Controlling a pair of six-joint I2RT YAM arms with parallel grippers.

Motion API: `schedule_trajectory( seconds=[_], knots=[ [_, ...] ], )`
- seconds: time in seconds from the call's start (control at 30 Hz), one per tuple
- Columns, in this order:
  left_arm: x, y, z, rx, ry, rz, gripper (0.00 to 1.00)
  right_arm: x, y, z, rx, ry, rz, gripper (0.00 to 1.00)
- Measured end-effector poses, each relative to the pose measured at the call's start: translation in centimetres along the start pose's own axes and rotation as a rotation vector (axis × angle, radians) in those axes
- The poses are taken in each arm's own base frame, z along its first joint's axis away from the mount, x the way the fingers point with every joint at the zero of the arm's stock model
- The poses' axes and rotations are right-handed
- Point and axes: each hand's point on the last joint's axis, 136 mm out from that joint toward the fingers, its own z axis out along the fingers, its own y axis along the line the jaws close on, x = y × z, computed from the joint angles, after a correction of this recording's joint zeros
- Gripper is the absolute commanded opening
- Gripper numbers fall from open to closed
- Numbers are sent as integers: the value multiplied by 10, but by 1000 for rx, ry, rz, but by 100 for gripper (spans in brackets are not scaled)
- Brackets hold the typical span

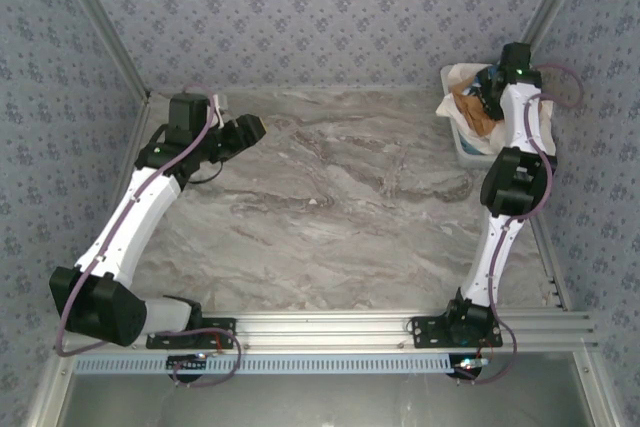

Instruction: Fold and stack the t-shirts

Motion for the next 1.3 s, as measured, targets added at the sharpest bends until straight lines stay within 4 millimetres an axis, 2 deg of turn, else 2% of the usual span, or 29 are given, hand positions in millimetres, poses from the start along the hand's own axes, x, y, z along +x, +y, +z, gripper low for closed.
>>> schedule_trajectory(
  seconds=[0.13, 0.23, 0.33, 0.4, 0.5, 0.6, 0.67, 0.73, 0.83, 0.93, 0.97, 1.03, 1.1, 1.2, 1.3],
  knots=[
    [-2, -1, 1, 0, 0, -1, 66, -5, 8, -6, 12, -82, -66, 0],
    [-1, -1, 1, -2, 2, -1, 64, 0, 36, -33, -19, -175, -215, 0],
    [-1, 0, 1, -5, 1, -1, 63, 15, 95, -95, -151, -295, -379, 0],
    [-1, 2, 1, -13, 0, -3, 63, 28, 139, -156, -292, -389, -465, 0],
    [-1, 7, 2, -40, 0, -6, 62, 48, 186, -254, -529, -507, -525, 0],
    [1, 16, 5, -77, 7, -10, 62, 56, 214, -348, -766, -604, -529, 0],
    [4, 24, 5, -115, 12, -16, 62, 62, 227, -395, -898, -642, -525, 0],
    [5, 32, 3, -156, 9, -21, 62, 79, 238, -433, -1022, -648, -533, 0],
    [6, 51, -2, -240, 6, -43, 63, 130, 253, -468, -1176, -582, -578, 0],
    [5, 70, -13, -332, -7, -74, 65, 202, 261, -478, -1272, -451, -656, 0],
    [3, 75, -18, -361, -16, -85, 66, 230, 260, -475, -1290, -393, -682, 0],
    [1, 82, -28, -401, -35, -102, 68, 284, 250, -454, -1283, -269, -738, 0],
    [-1, 85, -39, -429, -56, -111, 68, 340, 230, -416, -1229, -122, -795, 0],
    [-2, 86, -52, -448, -78, -118, 68, 411, 184, -340, -1093, 96, -866, 0],
    [1, 86, -61, -456, -81, -122, 68, 459, 124, -269, -929, 291, -904, 0]
  ],
)
